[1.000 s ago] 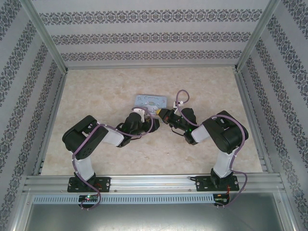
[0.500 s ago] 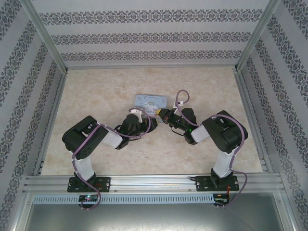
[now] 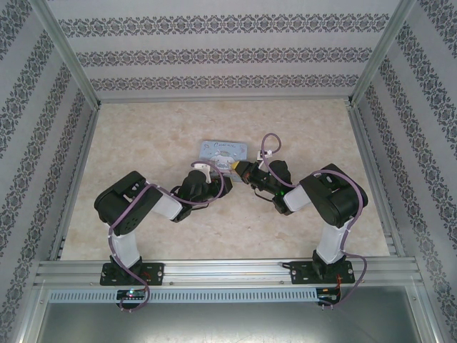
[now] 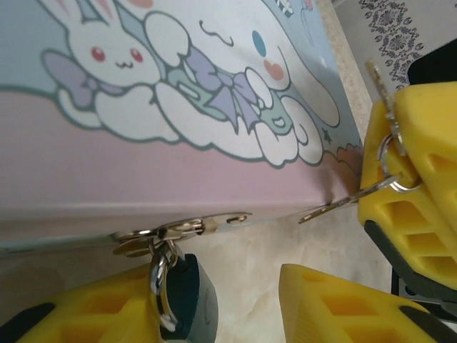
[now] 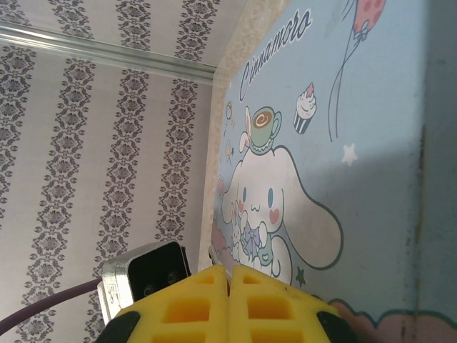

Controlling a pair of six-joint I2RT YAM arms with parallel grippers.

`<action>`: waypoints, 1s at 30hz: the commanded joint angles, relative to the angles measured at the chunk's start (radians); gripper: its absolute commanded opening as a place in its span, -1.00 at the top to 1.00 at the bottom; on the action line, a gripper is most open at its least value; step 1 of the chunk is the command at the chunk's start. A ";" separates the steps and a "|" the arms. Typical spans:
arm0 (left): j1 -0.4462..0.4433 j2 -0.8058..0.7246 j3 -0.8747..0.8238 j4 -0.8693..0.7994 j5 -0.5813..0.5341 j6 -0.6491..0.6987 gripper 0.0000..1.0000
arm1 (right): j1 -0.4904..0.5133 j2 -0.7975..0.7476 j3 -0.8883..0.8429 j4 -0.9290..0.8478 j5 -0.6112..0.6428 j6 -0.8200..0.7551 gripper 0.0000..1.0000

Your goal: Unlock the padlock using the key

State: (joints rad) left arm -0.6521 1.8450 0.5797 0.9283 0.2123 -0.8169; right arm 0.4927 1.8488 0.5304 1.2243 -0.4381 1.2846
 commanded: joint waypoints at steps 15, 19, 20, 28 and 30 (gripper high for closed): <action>0.011 0.019 -0.007 0.008 -0.025 -0.012 0.52 | -0.011 0.030 0.013 -0.048 -0.006 0.007 1.00; 0.012 0.017 -0.007 0.006 -0.028 -0.022 0.66 | -0.029 -0.002 0.021 -0.050 -0.022 0.016 1.00; 0.012 0.016 -0.007 0.005 -0.028 -0.026 0.69 | -0.037 -0.019 0.020 -0.053 -0.026 0.018 1.00; 0.018 -0.003 0.004 -0.029 -0.026 -0.093 1.00 | -0.069 -0.188 -0.017 -0.116 -0.065 0.006 1.00; 0.019 -0.014 0.006 -0.044 -0.023 -0.111 1.00 | -0.072 -0.224 -0.041 -0.124 -0.079 0.004 1.00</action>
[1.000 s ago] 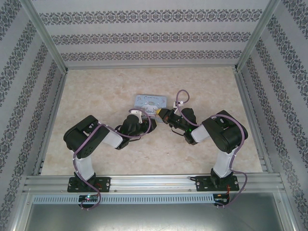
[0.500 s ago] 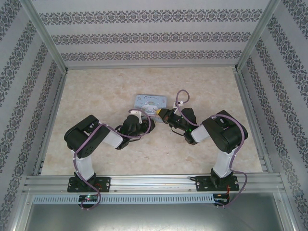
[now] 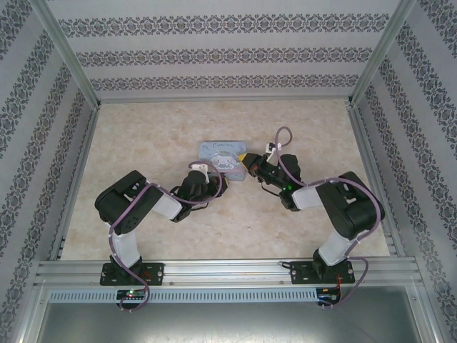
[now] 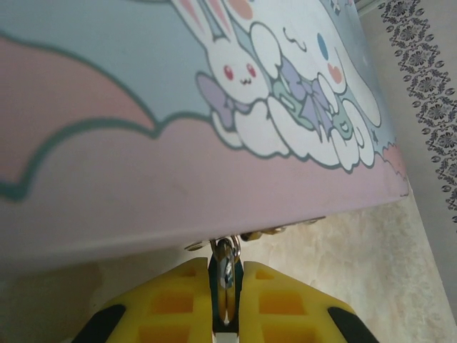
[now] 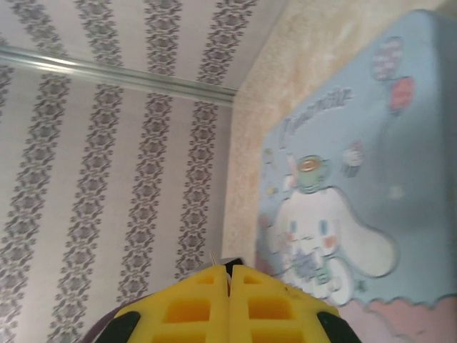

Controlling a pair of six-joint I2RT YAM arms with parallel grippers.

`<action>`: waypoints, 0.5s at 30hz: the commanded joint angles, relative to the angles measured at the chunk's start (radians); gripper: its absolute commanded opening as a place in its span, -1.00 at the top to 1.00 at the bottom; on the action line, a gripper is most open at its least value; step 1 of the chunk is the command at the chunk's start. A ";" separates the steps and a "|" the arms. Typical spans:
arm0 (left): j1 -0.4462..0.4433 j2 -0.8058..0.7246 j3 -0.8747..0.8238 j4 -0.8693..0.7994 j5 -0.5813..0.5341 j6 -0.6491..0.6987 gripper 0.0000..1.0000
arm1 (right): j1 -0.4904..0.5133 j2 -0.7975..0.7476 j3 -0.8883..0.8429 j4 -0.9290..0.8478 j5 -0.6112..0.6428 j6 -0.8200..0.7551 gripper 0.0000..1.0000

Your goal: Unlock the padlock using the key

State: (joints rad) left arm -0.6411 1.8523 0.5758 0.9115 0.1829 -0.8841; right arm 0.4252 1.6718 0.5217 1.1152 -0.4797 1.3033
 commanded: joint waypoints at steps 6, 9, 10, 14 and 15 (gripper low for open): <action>0.024 -0.058 0.026 -0.078 0.026 -0.112 1.00 | -0.004 -0.129 -0.136 -0.034 -0.054 -0.015 1.00; 0.035 -0.066 0.035 -0.093 0.048 -0.154 1.00 | 0.003 -0.153 -0.195 -0.034 -0.057 -0.011 1.00; 0.038 -0.069 0.039 -0.098 0.055 -0.170 1.00 | 0.008 -0.157 -0.219 -0.034 -0.055 -0.013 1.00; 0.043 -0.084 0.048 -0.109 0.082 -0.221 1.00 | 0.036 -0.140 -0.258 -0.032 -0.040 -0.020 1.00; 0.043 -0.088 0.051 -0.114 0.086 -0.232 1.00 | 0.044 -0.129 -0.262 -0.024 -0.037 -0.021 1.00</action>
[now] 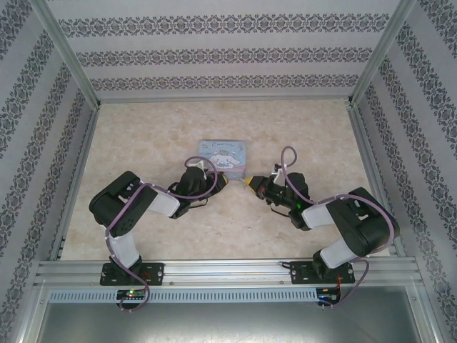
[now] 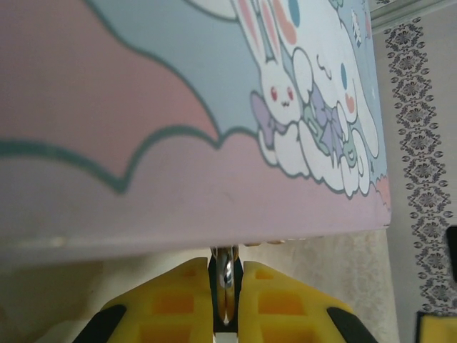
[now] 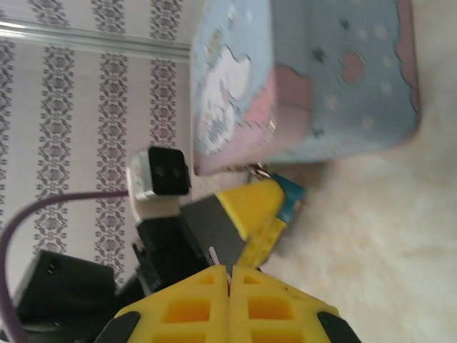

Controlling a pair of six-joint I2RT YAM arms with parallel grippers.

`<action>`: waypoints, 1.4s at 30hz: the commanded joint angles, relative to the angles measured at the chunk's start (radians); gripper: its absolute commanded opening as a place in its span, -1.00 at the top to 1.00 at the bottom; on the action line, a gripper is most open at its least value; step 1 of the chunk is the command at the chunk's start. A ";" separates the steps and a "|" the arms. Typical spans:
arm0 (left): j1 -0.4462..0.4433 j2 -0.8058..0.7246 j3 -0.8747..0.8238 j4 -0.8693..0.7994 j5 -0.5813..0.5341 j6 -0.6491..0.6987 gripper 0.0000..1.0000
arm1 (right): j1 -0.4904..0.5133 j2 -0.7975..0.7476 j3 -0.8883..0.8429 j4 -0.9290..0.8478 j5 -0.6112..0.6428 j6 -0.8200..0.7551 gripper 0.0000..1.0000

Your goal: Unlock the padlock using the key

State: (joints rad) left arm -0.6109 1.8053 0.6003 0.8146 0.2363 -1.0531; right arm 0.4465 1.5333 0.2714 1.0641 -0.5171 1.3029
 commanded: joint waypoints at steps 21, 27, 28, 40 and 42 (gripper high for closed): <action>0.014 -0.066 0.015 0.020 0.061 -0.190 1.00 | 0.125 0.291 0.050 0.250 0.088 0.075 1.00; 0.014 -0.066 0.008 0.032 0.062 -0.191 1.00 | 0.112 0.335 0.066 0.313 0.101 0.120 1.00; 0.014 -0.066 0.007 0.036 0.061 -0.193 1.00 | 0.111 0.341 0.066 0.321 0.103 0.125 1.00; 0.014 -0.063 -0.005 0.056 0.062 -0.202 1.00 | 0.107 0.352 0.066 0.320 0.120 0.134 1.00; 0.014 -0.063 -0.005 0.056 0.064 -0.202 1.00 | 0.107 0.353 0.066 0.321 0.123 0.135 1.00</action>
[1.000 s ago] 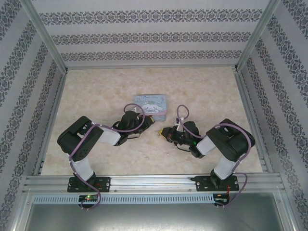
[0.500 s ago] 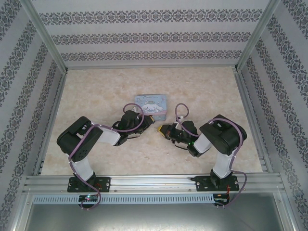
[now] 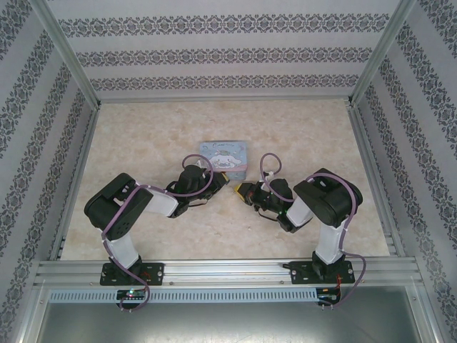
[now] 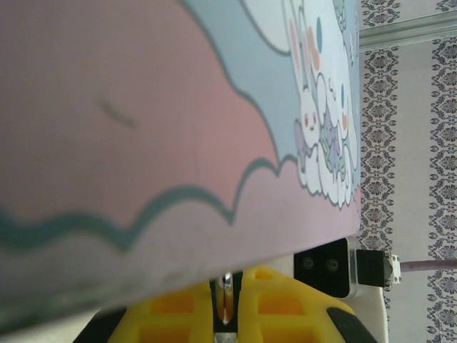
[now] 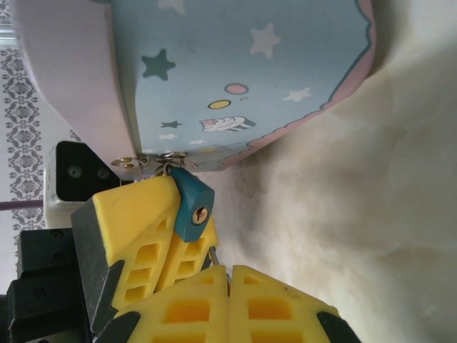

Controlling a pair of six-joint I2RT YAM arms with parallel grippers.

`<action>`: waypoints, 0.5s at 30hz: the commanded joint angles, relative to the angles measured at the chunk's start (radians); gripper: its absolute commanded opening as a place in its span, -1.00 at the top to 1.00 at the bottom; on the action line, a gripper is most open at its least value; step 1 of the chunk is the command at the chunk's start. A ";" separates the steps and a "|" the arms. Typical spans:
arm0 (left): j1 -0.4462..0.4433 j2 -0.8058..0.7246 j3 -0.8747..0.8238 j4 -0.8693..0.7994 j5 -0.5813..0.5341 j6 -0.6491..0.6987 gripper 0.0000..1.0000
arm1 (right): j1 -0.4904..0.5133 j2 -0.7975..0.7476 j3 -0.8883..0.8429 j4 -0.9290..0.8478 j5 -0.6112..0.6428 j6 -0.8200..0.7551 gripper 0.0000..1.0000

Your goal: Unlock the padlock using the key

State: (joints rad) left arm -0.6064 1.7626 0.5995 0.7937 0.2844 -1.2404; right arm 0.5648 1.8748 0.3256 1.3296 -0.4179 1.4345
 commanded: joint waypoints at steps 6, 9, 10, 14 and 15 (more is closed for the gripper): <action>0.009 -0.017 -0.004 0.081 0.016 -0.018 1.00 | -0.013 0.024 0.053 0.055 0.021 0.009 1.00; 0.010 -0.017 -0.005 0.081 0.016 -0.021 1.00 | -0.014 0.029 0.059 0.056 0.019 0.010 1.00; 0.009 -0.017 -0.005 0.082 0.017 -0.021 1.00 | -0.014 0.030 0.061 0.055 0.019 0.010 1.00; 0.009 -0.018 -0.003 0.084 0.016 -0.022 1.00 | -0.017 0.037 0.063 0.055 0.018 0.011 1.00; 0.010 -0.017 -0.004 0.084 0.017 -0.023 1.00 | -0.017 0.038 0.063 0.056 0.019 0.012 1.00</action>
State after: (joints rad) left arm -0.6056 1.7626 0.5991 0.8005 0.2844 -1.2472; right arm 0.5583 1.8954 0.3676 1.3304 -0.4107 1.4418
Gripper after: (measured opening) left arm 0.105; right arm 0.064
